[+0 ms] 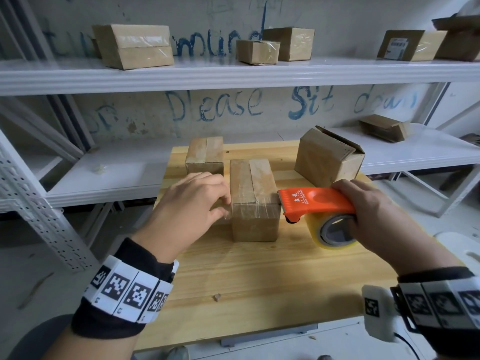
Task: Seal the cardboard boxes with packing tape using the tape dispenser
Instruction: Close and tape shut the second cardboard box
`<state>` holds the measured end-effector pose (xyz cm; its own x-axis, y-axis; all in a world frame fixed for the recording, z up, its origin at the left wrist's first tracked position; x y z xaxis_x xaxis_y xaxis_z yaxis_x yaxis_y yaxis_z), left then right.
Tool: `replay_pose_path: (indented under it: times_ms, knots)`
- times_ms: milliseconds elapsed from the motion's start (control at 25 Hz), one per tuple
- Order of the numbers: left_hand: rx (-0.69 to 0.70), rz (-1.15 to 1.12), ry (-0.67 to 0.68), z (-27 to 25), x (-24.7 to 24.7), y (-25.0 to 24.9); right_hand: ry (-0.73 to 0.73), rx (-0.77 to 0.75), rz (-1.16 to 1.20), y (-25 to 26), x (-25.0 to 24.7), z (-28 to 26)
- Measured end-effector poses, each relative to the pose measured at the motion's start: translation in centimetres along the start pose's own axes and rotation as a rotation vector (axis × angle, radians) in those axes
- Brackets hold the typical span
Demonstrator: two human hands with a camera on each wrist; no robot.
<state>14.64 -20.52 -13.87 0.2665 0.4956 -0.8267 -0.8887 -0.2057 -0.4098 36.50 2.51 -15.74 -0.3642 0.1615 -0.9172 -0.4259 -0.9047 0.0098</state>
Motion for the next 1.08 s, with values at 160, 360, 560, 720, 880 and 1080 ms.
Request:
replay_pose_path:
  times_ms: [160,360,560,720,880,1080]
  knots:
    - [-0.046,0.030,0.018,0.3,-0.1,-0.6,0.036,0.007,-0.012,0.2,0.1,-0.1]
    - [-0.141,-0.005,0.174,0.3,-0.3,-0.8,0.052,0.014,-0.016,0.3,-0.1,-0.1]
    - [-0.227,-0.051,0.309,-0.2,-0.3,-0.1,0.072,0.011,-0.005,0.9,-0.5,-0.1]
    - [-0.334,0.030,0.281,-0.5,-1.2,0.1,0.081,0.027,0.020,1.3,-0.7,-0.1]
    - [-0.157,-0.140,0.248,-0.1,-0.7,-2.1,0.081,0.030,0.018,2.6,-1.2,-0.2]
    - [-0.085,-0.010,0.155,0.6,1.4,-2.4,0.090,0.015,0.018,5.3,-1.3,-0.3]
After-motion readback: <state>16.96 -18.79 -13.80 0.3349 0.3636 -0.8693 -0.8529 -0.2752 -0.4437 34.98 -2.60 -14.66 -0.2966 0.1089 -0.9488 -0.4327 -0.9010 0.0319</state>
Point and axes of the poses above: each hand's wrist, its own z-axis towards the middle knuckle, its own x-axis out of the palm, y = z × x, the point moved 1 cm from there along z, towards the middle knuckle, and after that the axes turned 15 degrees about -z, right-handed, at the moved point
